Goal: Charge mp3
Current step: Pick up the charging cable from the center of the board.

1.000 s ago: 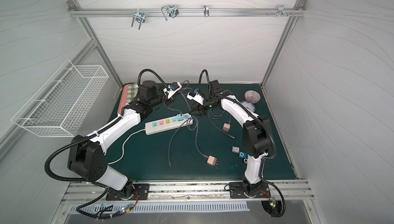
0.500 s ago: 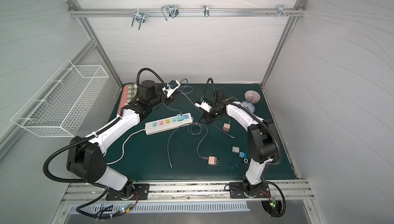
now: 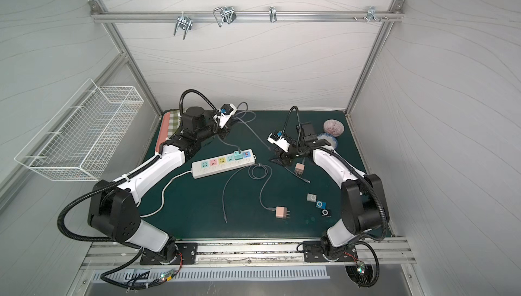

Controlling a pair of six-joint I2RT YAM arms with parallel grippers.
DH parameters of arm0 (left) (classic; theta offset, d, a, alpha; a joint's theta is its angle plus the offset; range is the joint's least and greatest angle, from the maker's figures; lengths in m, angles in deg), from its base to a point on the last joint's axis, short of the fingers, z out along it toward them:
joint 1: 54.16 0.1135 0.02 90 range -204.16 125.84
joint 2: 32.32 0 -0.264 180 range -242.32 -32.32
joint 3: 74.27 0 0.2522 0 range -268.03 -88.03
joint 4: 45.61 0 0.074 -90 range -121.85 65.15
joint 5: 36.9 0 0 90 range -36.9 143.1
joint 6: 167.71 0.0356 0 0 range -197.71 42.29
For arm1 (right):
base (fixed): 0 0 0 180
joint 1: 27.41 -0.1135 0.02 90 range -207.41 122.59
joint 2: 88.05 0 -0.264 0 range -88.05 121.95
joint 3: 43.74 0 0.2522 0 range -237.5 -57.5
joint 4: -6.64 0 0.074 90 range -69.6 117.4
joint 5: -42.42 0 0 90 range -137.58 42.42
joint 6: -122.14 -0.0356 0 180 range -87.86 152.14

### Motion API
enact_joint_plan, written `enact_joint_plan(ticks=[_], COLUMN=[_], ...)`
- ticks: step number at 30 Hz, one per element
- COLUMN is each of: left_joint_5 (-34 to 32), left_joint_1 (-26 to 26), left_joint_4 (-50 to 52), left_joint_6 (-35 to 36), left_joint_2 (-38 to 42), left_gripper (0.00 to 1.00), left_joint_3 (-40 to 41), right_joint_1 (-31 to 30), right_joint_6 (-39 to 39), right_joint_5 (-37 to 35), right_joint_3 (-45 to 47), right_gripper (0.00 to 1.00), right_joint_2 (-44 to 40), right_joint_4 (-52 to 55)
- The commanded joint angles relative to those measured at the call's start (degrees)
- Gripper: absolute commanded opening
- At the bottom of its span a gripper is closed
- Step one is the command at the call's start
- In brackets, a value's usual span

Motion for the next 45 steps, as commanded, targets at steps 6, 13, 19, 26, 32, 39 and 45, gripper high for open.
enact_joint_plan(ticks=[6, 13, 19, 26, 32, 39, 45], left_joint_5=[2.98, 4.1, 4.11, 3.5, 1.31, 1.06, 15.56], left_joint_1=[-0.29, -0.26, -0.23, -0.29, -0.22, -0.13, -0.21], left_joint_4=[-6.21, -6.74, -6.68, -6.59, -3.93, 2.06, 12.78], left_joint_6=[-2.69, -2.68, -2.61, -2.34, 0.83, 10.9, 17.39], left_joint_2=[3.08, 4.07, 3.99, 3.72, 3.46, 5.47, 6.29], left_gripper=[0.0, 0.0, 0.0, 0.0, 0.27, 0.77, 0.74], left_joint_3=[0.56, 1.6, 1.77, 1.77, 2.25, 4.19, 0.83], right_joint_1=[0.27, 0.81, 0.8, 0.78, 2.08, 2.88, 2.2], right_joint_6=[3.21, 5.68, 7.15, 9.04, 10.28, 14.47, 18.48], right_joint_5=[5.6, 11.32, 12.11, 11.12, 5.56, -5.58, -10.36], right_joint_3=[0.43, 1.83, 1.67, 1.97, -1.55, -14.24, -19.69], right_gripper=[0.57, 0.46, 0.33, 0.05, 0.0, 0.0, 0.0], right_joint_2=[0.7, 1.13, 0.73, -0.51, -2.3, -0.48, -0.32], right_joint_4=[-7.66, -9.86, -9.53, -7.27, -0.08, 19.87, 25.52])
